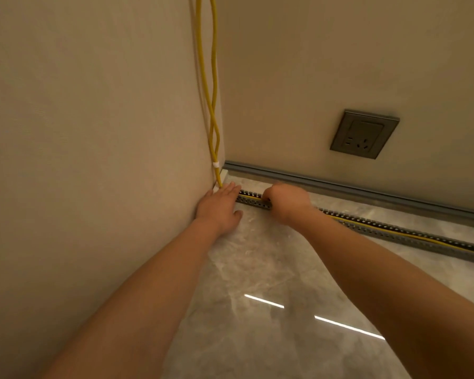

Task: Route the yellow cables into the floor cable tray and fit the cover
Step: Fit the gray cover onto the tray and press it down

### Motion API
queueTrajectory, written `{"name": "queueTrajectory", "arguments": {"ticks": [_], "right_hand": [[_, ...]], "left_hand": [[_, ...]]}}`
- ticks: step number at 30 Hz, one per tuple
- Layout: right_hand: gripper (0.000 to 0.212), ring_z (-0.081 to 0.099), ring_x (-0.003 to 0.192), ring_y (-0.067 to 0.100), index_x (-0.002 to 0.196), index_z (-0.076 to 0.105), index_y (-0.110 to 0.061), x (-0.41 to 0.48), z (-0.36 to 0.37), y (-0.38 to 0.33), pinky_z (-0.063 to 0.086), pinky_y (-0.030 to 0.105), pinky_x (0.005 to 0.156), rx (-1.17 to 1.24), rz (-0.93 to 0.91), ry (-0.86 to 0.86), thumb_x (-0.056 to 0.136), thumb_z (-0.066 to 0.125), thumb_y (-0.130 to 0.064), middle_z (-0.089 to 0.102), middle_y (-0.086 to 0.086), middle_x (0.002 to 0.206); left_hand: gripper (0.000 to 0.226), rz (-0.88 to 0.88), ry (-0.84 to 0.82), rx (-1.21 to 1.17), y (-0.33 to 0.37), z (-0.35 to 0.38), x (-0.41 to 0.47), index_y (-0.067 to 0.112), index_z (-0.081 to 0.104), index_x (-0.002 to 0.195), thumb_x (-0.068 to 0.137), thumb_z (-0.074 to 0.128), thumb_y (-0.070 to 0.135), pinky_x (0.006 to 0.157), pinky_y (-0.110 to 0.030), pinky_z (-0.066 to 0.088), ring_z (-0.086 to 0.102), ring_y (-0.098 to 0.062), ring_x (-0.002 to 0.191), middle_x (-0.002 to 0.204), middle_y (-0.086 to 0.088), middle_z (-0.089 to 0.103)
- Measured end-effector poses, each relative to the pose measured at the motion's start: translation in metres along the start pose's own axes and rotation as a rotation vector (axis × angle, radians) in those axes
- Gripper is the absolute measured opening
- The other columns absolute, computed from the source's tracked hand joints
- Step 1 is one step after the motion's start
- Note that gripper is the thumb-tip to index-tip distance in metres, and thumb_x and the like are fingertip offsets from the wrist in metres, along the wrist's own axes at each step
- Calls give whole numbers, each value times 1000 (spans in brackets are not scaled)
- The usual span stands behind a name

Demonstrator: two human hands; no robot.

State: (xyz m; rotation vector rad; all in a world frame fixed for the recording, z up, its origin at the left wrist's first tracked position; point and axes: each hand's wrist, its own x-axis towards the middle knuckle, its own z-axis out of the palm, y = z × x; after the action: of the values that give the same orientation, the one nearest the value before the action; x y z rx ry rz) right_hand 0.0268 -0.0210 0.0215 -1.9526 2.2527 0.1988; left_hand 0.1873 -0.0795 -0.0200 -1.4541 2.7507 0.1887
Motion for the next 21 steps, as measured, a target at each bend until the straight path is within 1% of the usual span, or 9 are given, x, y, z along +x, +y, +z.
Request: {"name": "queueTrajectory", "arguments": {"ticks": [4,7,8,10,11,13,16,18,21], "right_hand": [[36,60,111,30,122,64,-25,7,-6,0,49,36,82,24,17,-82,88,57,-16,59,9,122],[37,60,108,30,123,64,-28,8,-8,3,47,33,76,-9,-29,-98,88,57,-20,58,8,120],[37,61,106,30,122,64,-30,8,-8,5,46,32,74,-17,-38,-93,87,57,-21,61,7,117],[34,63,100,28,117,68,-33,6,-6,8,44,30,69,17,-33,-58,86,56,-26,66,4,111],[31,64,97,28,112,70,-32,6,-5,9,44,30,67,63,-15,-17,85,56,-29,69,3,107],[28,64,96,27,107,71,-30,5,-5,14,45,30,66,140,25,96,86,54,-34,70,3,106],[38,58,114,29,126,60,-26,9,-6,25,49,37,83,127,23,168,89,54,-29,62,5,126],[50,51,123,31,139,48,-25,13,-6,35,47,40,93,106,28,115,89,53,-23,52,6,138],[59,43,130,31,146,37,-22,20,-1,43,41,40,103,75,32,50,89,52,-17,43,6,147]], "left_hand": [[66,-1,27,-9,1,-1,0,22,18,153,95,47,34,119,-36,19,16,-11,148,162,4,16],[64,-15,57,-10,4,-2,0,23,23,152,94,49,28,117,-35,24,22,-12,147,160,3,21],[61,-24,78,-17,5,-4,0,24,28,151,94,49,26,114,-34,29,30,-14,144,158,3,29],[51,-52,113,-30,7,-11,3,27,42,143,93,51,22,101,-33,42,51,-21,129,144,1,50],[45,-69,118,-26,7,-15,5,28,49,137,93,51,21,95,-34,47,57,-24,120,134,0,59],[37,-91,125,4,9,-20,6,29,57,128,93,50,20,87,-34,51,63,-26,110,120,-1,67],[31,-96,165,37,11,-19,8,27,62,120,93,50,20,82,-33,52,65,-25,103,111,-1,70],[29,-102,196,37,10,-17,11,27,64,117,92,51,22,80,-33,52,65,-24,102,108,-1,71],[29,-129,198,13,9,-19,18,30,67,116,91,53,23,82,-32,51,65,-23,103,108,1,71]]}}
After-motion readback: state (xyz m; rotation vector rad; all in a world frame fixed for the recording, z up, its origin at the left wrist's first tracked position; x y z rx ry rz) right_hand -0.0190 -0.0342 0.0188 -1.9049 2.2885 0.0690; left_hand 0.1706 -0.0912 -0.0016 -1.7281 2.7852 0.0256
